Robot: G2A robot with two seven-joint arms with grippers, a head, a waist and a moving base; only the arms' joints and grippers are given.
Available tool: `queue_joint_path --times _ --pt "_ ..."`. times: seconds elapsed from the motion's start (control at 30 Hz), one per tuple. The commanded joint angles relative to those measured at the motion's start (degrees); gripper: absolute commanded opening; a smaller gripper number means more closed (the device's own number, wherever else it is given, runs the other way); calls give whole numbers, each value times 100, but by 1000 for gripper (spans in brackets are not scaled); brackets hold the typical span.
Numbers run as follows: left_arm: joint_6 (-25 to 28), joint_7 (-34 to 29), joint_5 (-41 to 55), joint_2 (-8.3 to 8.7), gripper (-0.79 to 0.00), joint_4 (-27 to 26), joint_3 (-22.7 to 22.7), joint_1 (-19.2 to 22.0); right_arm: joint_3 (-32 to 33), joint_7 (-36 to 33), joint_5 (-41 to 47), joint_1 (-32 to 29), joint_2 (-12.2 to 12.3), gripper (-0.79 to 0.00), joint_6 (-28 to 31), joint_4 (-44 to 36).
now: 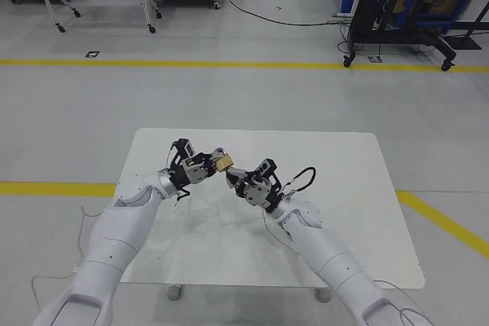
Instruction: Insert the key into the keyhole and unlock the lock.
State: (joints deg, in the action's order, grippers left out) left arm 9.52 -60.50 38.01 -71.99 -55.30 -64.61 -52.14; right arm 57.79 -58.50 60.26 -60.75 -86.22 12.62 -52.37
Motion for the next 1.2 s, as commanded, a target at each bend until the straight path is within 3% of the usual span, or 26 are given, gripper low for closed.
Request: queue_joint_path --times 0.0,0.03,0.07,0.1,0.23,0.4,0.57,0.63,0.77,0.8,0.9,0.93,0.97,1.0,1.17 --pt "128 172 -154 9 -785 -16 -22 -5 4 -81 -10 11 -5 -785 7 52" --pt "193 282 -257 15 -785 -38 -31 -14 10 -121 -42 15 -3 -536 23 64" --pt "251 395 -374 22 -785 -71 -36 -27 22 -152 -67 13 0 -212 45 71" --pt "303 511 -472 28 -785 -111 -45 -46 41 -173 -99 7 6 0 71 79" --pt "486 1280 -1398 71 -785 -366 -20 -123 302 -221 -180 -115 83 0 330 -1" --pt "146 1877 -2425 96 -785 -724 158 -197 927 57 -451 -505 261 0 1105 -440" --pt "-742 1953 -3168 78 -785 -905 485 -170 1506 881 -1626 -1145 447 0 2163 -1395" --pt "-1050 1890 -3458 68 -785 -929 637 -123 1571 1167 -2079 -1320 480 0 2249 -1742" --pt "-1460 1600 -3805 38 -785 -890 897 -1 1571 1167 -2079 -1320 480 0 2249 -1742" --pt "-1551 1446 -3815 28 -733 -852 959 27 1571 1167 -2079 -1320 480 0 2249 -1742" --pt "-1743 1140 -3888 -3 -440 -716 1109 151 1571 1167 -2079 -1320 480 0 2249 -1742" --pt "-1789 1071 -3952 -13 -308 -679 1167 196 1571 1167 -2079 -1320 480 0 2249 -1742" --pt "-1813 1042 -3990 -23 -99 -645 1206 233 1571 1167 -2079 -1320 480 0 2249 -1742" --pt "-1819 1039 -3978 -35 0 -611 1225 255 1571 1167 -2079 -1320 480 0 2249 -1742" --pt "-1776 981 -3935 -54 0 -485 1228 333 1571 1167 -2079 -1320 480 0 2249 -1742"
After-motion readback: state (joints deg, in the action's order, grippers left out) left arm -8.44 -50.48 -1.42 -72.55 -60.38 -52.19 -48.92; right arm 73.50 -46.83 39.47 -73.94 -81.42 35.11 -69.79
